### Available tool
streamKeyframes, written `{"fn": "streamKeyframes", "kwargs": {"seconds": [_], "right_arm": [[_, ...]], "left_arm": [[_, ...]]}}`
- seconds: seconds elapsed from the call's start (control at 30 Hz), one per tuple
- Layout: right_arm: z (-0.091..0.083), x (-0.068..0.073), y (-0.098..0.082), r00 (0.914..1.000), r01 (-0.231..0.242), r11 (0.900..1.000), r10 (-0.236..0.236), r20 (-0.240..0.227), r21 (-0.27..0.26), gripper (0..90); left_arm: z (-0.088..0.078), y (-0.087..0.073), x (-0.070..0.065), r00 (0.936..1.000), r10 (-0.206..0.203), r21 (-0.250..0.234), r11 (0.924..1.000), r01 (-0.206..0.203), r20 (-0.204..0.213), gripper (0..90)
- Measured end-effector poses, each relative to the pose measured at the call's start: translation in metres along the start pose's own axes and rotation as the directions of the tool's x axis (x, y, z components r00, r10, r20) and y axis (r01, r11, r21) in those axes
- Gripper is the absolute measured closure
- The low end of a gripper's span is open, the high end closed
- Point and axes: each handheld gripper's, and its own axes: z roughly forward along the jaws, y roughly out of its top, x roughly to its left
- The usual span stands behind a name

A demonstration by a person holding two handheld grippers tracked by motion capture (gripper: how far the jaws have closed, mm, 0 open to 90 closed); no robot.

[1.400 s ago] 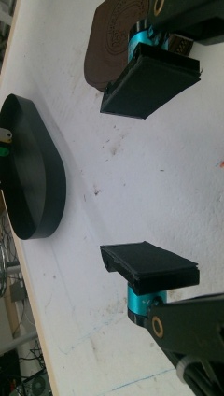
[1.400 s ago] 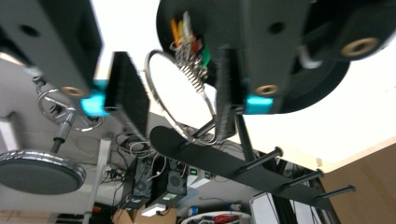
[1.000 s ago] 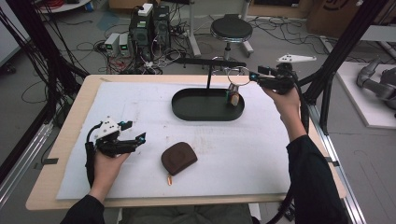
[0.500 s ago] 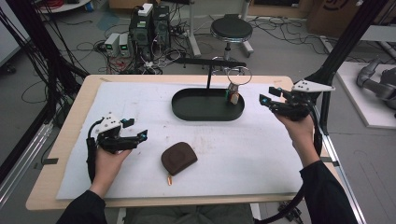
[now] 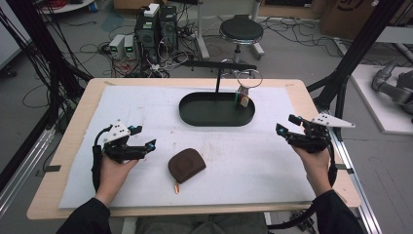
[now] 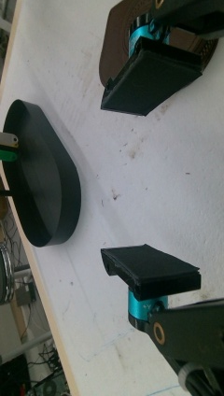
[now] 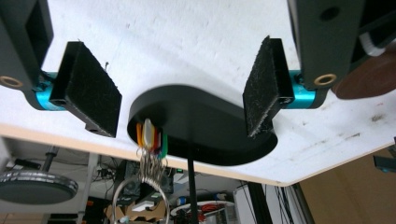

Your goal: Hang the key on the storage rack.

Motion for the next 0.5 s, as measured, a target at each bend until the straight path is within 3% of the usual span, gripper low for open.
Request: {"fn": "streamKeyframes", "kwargs": {"seconds": [0.1, 0.27, 0.33, 0.5], "right_arm": [[0.001, 0.000, -0.010, 1.0000, -0.002, 1.000, 0.002, 0.006, 0.018, 21.7], [-0.001, 0.001, -0.018, 0.9999, 0.003, 1.000, -0.004, 0.014, 0.020, 21.3], [-0.001, 0.001, -0.023, 0.9998, 0.008, 0.999, -0.008, 0.020, 0.036, 20.9], [0.003, 0.002, -0.028, 0.9997, 0.011, 0.998, -0.013, 0.021, 0.060, 21.0]], "left_arm": [[0.002, 0.000, -0.001, 0.9999, 0.013, 0.007, 0.9999, -0.013, -0.007, 24.4], [-0.001, 0.000, -0.001, 0.9998, 0.006, -0.015, 0.9999, -0.007, -0.017, 24.3], [-0.004, -0.002, 0.002, 0.9995, -0.015, -0.028, 0.9995, 0.014, -0.026, 23.9], [-0.003, -0.005, 0.002, 0.9995, -0.019, -0.011, 0.9998, 0.018, -0.025, 23.8]]}}
